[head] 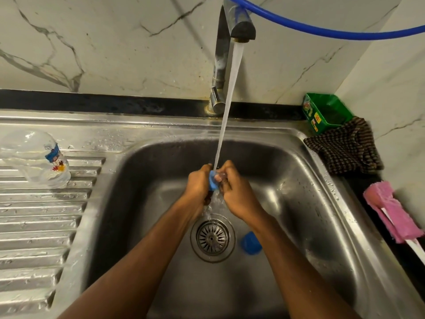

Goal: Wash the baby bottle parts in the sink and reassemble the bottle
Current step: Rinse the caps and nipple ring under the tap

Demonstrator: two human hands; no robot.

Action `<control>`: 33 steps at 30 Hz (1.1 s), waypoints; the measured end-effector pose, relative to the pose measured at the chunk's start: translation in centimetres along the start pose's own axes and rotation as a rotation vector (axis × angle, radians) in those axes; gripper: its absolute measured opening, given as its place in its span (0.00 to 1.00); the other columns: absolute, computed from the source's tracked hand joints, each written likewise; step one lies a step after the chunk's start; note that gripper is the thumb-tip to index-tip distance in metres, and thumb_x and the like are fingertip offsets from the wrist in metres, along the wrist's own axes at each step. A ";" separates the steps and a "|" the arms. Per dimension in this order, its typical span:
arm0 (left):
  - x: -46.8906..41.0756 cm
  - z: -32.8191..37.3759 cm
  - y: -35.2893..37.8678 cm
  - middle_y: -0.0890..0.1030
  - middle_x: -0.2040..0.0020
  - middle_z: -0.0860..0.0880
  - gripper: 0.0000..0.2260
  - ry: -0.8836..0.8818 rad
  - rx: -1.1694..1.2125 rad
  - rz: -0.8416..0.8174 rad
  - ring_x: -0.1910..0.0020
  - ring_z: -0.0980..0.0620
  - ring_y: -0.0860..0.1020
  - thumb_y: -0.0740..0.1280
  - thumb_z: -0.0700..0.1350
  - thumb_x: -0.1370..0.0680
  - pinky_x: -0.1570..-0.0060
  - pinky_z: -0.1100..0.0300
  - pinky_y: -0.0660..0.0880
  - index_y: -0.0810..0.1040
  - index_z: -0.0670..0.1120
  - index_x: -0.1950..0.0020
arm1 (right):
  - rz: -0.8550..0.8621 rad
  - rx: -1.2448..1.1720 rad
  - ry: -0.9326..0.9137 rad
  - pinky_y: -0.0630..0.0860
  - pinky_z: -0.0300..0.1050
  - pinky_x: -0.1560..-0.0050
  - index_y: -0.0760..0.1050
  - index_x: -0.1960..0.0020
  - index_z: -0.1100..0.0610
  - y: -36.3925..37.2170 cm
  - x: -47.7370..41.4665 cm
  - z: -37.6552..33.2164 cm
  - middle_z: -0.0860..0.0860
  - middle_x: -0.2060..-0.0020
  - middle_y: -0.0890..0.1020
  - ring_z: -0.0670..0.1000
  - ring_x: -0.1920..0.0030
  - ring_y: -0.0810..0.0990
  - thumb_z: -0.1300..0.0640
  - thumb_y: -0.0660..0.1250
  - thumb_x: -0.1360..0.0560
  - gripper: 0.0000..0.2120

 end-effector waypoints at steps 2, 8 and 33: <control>-0.1 0.6 -0.6 0.70 0.76 0.50 0.18 0.038 -0.003 0.025 0.83 0.58 0.63 0.57 0.53 0.18 0.82 0.66 0.59 0.73 0.45 0.62 | -0.003 -0.027 0.003 0.69 0.29 0.66 0.66 0.52 0.52 0.4 0.0 -0.3 0.43 0.63 0.75 0.38 0.63 0.75 0.53 0.57 0.19 0.04; 0.4 -0.1 0.6 0.70 0.67 0.49 0.16 0.009 -0.126 -0.139 0.74 0.57 0.64 0.53 0.53 0.17 0.79 0.65 0.60 0.74 0.44 0.50 | 0.104 0.058 0.124 0.66 0.33 0.68 0.67 0.49 0.54 -0.6 -0.3 1.6 0.47 0.61 0.76 0.43 0.63 0.75 0.54 0.56 0.19 0.04; 0.4 0.5 0.0 0.70 0.70 0.49 0.14 0.038 -0.113 -0.061 0.79 0.58 0.66 0.55 0.49 0.17 0.80 0.66 0.61 0.75 0.43 0.54 | 0.091 0.045 0.034 0.68 0.29 0.69 0.65 0.50 0.55 -0.1 -0.1 0.8 0.48 0.61 0.76 0.42 0.64 0.74 0.57 0.57 0.19 0.02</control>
Point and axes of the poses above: each hand's wrist, its own x-axis away from the middle knuckle, its own y-axis out of the palm, z = x × y, the point moved 9 cm from there along -x, towards the middle knuckle
